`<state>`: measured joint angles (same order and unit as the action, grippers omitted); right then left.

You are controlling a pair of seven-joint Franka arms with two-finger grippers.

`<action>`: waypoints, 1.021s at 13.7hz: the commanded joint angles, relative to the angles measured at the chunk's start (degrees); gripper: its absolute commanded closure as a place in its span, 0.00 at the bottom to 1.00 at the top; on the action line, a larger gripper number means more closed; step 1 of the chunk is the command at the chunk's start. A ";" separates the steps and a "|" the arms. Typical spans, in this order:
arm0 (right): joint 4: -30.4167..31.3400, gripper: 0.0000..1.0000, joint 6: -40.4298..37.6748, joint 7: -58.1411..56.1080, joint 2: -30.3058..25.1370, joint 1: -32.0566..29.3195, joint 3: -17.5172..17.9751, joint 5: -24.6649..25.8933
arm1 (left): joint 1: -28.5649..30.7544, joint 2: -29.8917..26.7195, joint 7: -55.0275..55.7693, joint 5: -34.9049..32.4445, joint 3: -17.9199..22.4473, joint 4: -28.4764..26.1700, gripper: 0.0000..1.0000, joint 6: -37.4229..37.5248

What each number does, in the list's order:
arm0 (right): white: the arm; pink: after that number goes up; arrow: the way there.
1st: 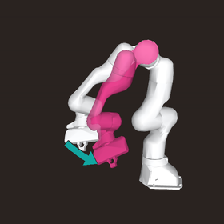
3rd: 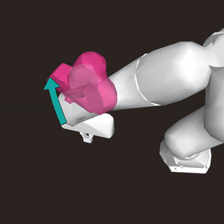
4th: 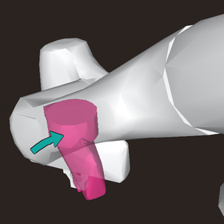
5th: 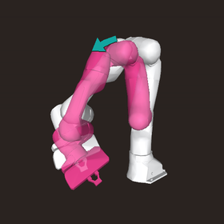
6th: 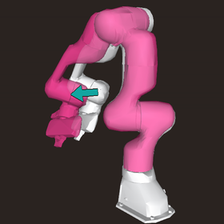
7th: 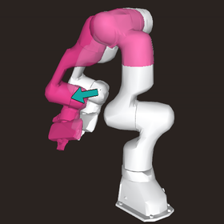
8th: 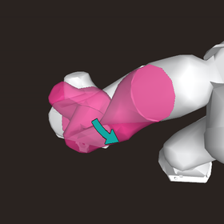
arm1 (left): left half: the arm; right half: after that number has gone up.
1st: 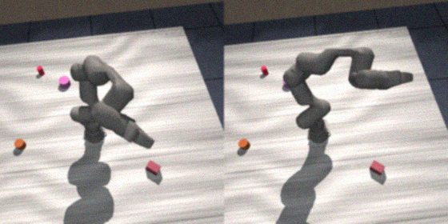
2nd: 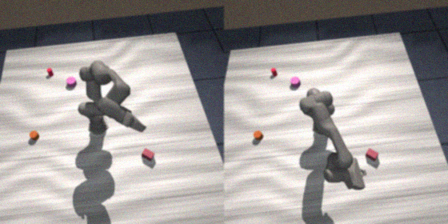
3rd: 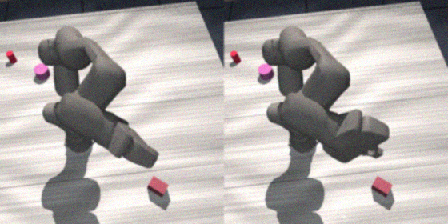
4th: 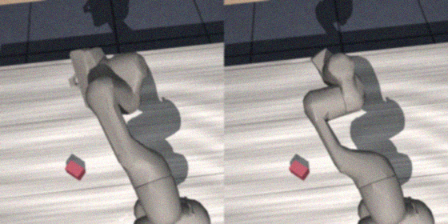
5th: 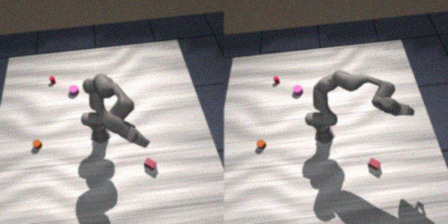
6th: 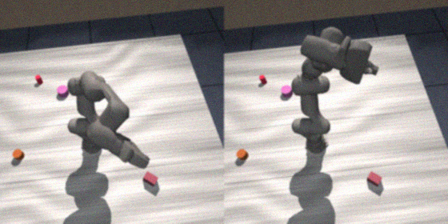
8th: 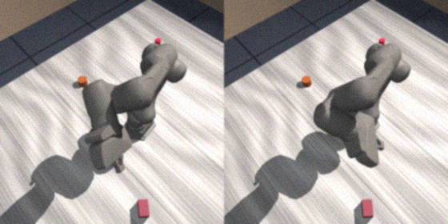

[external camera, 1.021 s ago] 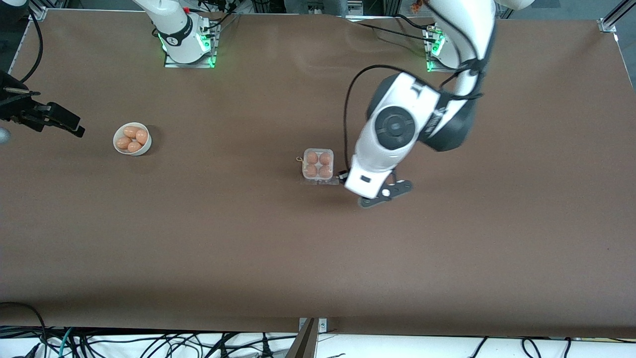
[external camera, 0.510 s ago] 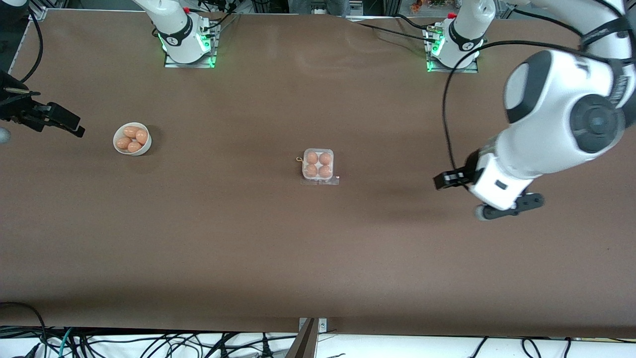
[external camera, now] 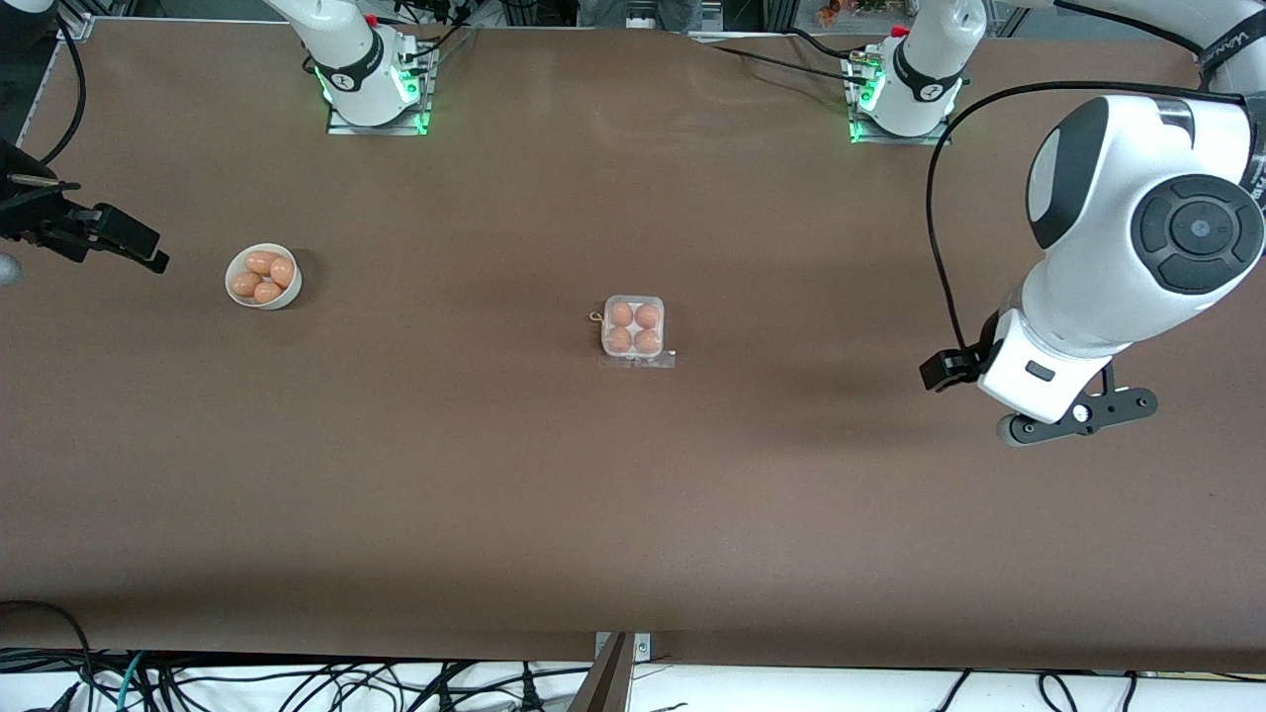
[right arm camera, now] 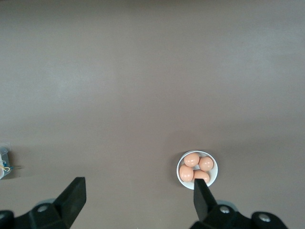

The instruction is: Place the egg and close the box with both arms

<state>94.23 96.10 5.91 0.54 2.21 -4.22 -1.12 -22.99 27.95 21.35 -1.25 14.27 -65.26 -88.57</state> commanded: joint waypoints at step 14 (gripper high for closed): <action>0.43 0.00 0.40 -0.29 -0.45 -0.54 0.62 0.68 | 18.77 -20.38 -21.18 -1.39 -9.70 -20.32 0.00 -4.14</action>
<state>94.25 96.12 5.91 0.54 2.21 -4.22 -1.12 -5.31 12.20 1.64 -2.12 5.70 -78.76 -89.10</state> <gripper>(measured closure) 0.000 0.000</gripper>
